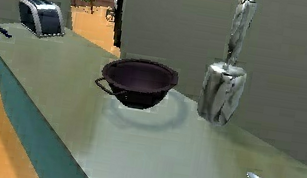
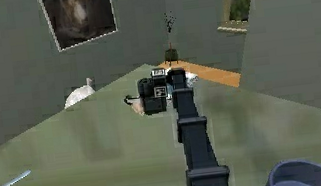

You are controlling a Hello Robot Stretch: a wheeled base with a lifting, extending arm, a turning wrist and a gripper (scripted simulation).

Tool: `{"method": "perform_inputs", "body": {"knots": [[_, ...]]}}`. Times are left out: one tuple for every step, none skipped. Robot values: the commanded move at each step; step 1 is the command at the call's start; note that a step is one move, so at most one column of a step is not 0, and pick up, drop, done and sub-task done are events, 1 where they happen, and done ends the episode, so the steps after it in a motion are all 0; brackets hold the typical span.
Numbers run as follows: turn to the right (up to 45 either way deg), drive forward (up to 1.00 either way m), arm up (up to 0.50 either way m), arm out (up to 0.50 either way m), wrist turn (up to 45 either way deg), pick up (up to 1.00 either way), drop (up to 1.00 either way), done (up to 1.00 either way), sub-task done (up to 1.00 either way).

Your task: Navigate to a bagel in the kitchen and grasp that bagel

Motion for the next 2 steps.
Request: {"method": "perform_inputs", "body": {"knots": [[0.0, 0.00, 0.10, 0.00, 0.0, 0.00, 0.00, 0.00, 0.00], [0.0, 0.00, 0.00, 0.00, 0.0, 0.00, 0.00, 1.00, 0.00]]}}
